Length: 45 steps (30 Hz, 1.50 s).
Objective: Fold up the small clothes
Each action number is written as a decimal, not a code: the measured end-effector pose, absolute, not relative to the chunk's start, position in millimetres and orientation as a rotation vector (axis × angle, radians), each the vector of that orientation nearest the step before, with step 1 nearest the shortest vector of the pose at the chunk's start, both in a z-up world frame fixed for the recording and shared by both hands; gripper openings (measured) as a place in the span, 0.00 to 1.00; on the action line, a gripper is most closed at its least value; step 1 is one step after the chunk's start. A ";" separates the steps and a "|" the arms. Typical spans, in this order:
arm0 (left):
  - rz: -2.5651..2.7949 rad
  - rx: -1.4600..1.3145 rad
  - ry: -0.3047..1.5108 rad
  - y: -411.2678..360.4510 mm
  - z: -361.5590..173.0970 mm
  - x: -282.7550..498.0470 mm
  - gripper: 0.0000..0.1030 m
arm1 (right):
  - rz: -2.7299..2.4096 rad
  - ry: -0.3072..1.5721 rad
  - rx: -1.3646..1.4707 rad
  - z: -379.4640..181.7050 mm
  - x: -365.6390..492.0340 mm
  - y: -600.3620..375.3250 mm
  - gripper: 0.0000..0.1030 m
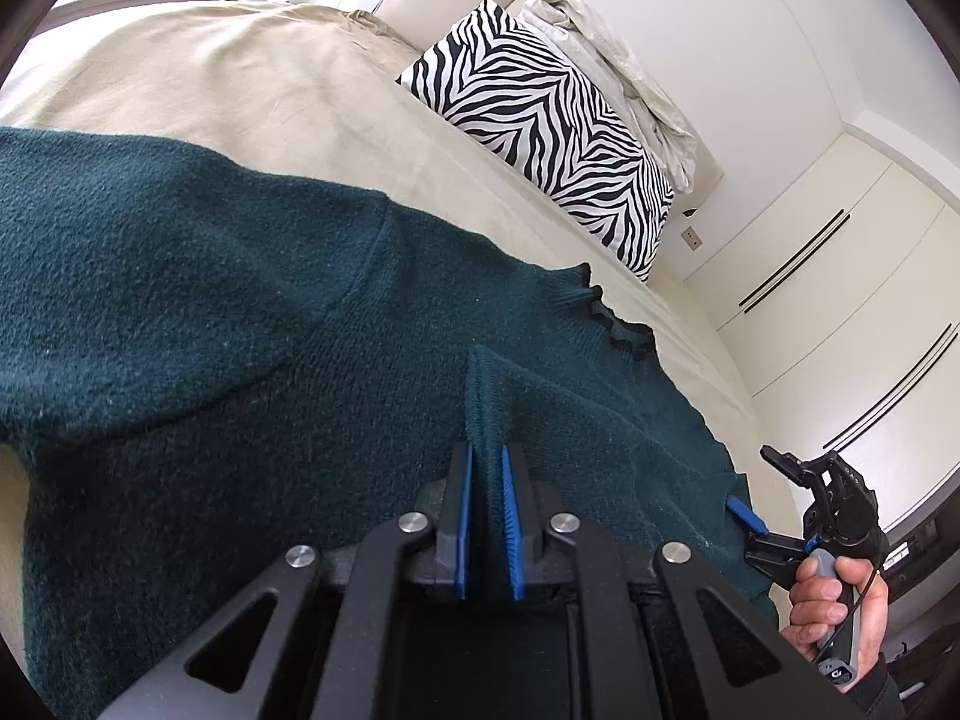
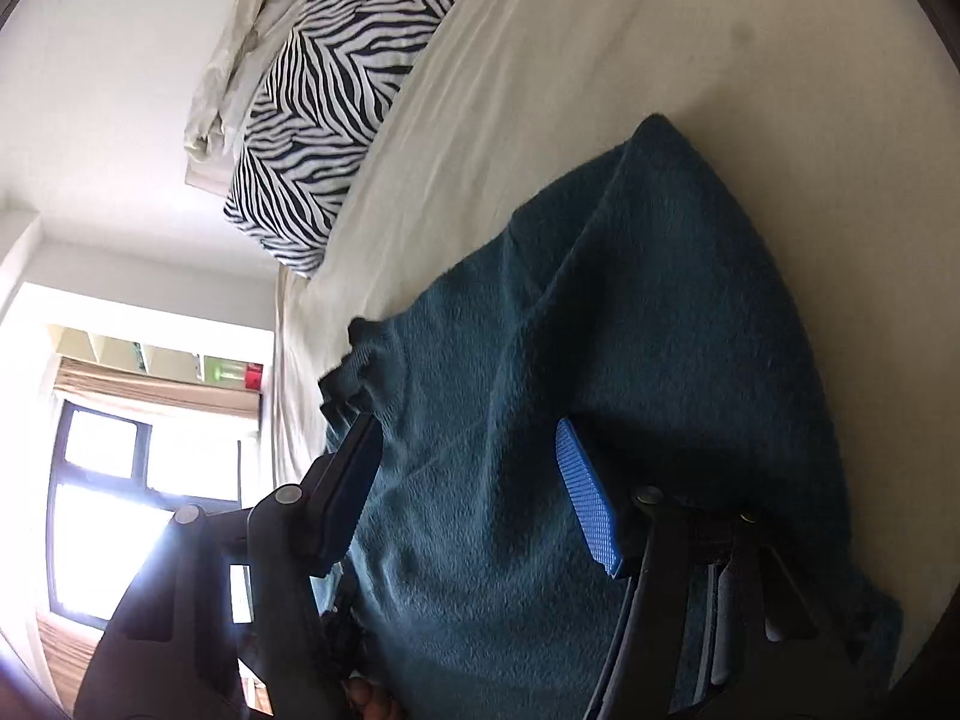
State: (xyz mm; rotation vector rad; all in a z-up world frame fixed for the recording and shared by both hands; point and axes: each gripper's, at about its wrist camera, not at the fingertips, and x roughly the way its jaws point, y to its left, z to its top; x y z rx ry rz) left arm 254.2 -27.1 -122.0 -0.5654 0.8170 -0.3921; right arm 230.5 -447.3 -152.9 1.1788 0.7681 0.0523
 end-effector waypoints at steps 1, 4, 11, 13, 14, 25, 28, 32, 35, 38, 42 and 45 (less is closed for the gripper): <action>-0.390 -0.563 0.818 -27.6 -122.0 254.6 0.12 | 0.036 0.720 1.206 -153.4 229.5 -459.0 0.55; -0.390 -0.566 0.820 -27.8 -123.1 255.4 0.12 | -0.111 0.658 1.197 -144.5 219.7 -491.2 0.58; -0.386 -0.566 0.818 -29.1 -124.6 257.1 0.12 | 0.080 0.626 1.163 -114.6 210.2 -497.3 0.60; -0.385 -0.565 0.819 -28.9 -124.8 257.2 0.12 | 0.107 0.726 1.135 -124.1 212.8 -480.1 0.60; -0.385 -0.564 0.820 -28.8 -124.8 257.2 0.12 | 0.102 0.792 1.120 -136.0 214.4 -473.6 0.59; -0.409 -0.667 0.883 -5.7 -114.4 251.3 0.24 | 0.042 0.700 1.114 -123.6 76.9 -486.0 0.61; -0.398 -0.812 0.801 40.9 -91.9 215.4 0.60 | 0.054 0.648 1.117 -108.8 23.7 -476.5 0.61; -0.256 -0.907 0.680 131.2 -73.9 162.6 0.73 | 0.068 0.641 1.123 -102.7 -25.4 -450.9 0.61; -0.101 -1.070 0.636 213.2 -89.0 133.2 0.73 | 0.097 0.647 1.140 -102.9 -44.1 -425.5 0.61; 0.038 -1.265 0.577 284.3 -108.6 106.9 0.69 | 0.131 0.645 1.149 -99.2 -48.6 -399.2 0.61; 0.133 -1.393 0.500 331.3 -117.7 93.7 0.69 | 0.160 0.666 1.133 -91.5 -38.3 -368.8 0.61; 0.170 -1.464 0.505 345.6 -133.2 105.9 0.62 | 0.176 0.682 1.126 -85.6 -31.0 -348.4 0.61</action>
